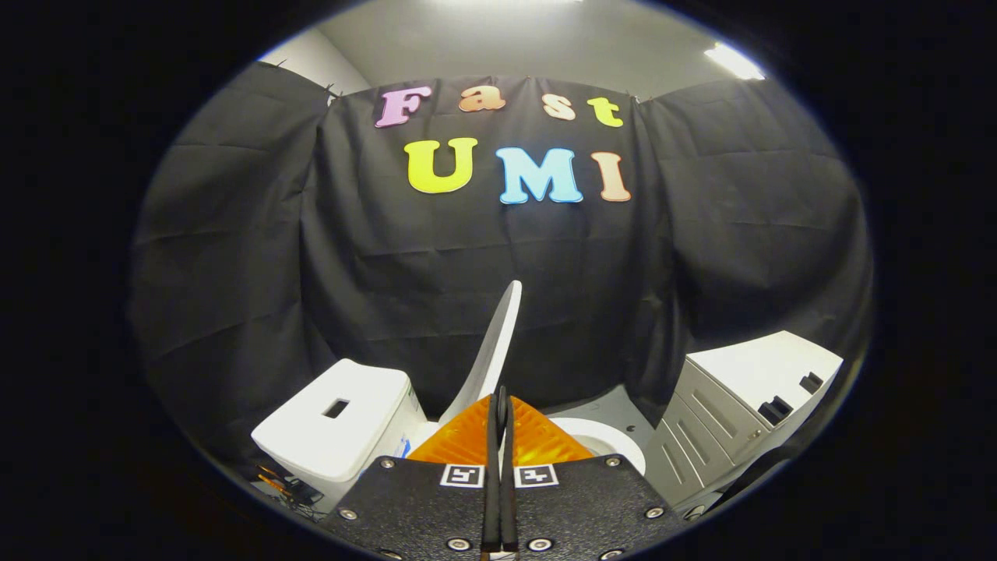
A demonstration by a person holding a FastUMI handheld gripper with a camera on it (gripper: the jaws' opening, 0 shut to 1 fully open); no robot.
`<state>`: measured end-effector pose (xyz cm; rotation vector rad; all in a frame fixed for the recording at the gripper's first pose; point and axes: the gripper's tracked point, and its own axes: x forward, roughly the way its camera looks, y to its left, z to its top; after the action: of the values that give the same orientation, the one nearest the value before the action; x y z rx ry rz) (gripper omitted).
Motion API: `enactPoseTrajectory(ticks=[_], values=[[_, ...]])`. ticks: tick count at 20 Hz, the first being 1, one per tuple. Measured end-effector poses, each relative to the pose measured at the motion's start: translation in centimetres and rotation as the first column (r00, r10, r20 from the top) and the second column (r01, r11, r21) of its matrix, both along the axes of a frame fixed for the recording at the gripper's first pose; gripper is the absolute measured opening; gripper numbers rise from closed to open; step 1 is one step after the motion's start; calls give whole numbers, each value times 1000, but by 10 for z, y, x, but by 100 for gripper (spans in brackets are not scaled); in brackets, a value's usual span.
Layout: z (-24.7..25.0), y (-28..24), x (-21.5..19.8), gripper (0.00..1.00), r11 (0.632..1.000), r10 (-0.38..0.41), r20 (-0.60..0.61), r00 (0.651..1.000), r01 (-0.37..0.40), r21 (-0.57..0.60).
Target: Open the toilet lid.
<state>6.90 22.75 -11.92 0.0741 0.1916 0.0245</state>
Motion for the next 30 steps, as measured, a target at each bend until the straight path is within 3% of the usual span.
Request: enactPoseTrajectory(ticks=[14,30], values=[[27,90,-3,0,994,101,59,993,-98,-46],[27,195,-11,0,962,273,120,955,-269,-45]])
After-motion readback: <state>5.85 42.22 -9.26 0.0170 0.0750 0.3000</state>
